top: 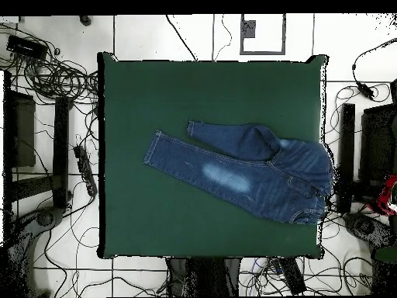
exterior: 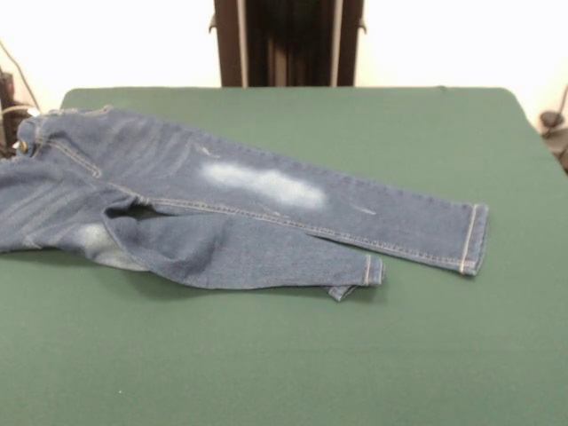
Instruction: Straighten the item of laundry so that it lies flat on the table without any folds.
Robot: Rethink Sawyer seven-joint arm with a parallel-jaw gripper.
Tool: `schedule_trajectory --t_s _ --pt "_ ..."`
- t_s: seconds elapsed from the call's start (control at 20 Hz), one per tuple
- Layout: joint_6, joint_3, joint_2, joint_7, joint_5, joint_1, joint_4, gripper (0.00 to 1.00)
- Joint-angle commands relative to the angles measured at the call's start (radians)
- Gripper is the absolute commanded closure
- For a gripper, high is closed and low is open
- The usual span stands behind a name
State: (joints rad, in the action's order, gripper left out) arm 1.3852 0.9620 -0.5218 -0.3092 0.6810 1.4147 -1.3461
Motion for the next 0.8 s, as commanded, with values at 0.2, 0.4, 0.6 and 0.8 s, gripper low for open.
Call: schedule_trajectory --t_s 0.2,0.4,0.6,0.8 --pt "-0.071 0.051 -0.148 -0.115 -0.17 -0.082 -0.198 0.0" --pt "-0.157 0.026 -0.201 -0.254 -0.213 -0.136 -0.245 0.0" --pt "-0.252 -0.001 -0.219 -0.306 -0.238 -0.17 -0.28 0.0" --pt "-0.326 -0.049 -0.236 -0.361 -0.269 -0.219 -0.3 0.0"
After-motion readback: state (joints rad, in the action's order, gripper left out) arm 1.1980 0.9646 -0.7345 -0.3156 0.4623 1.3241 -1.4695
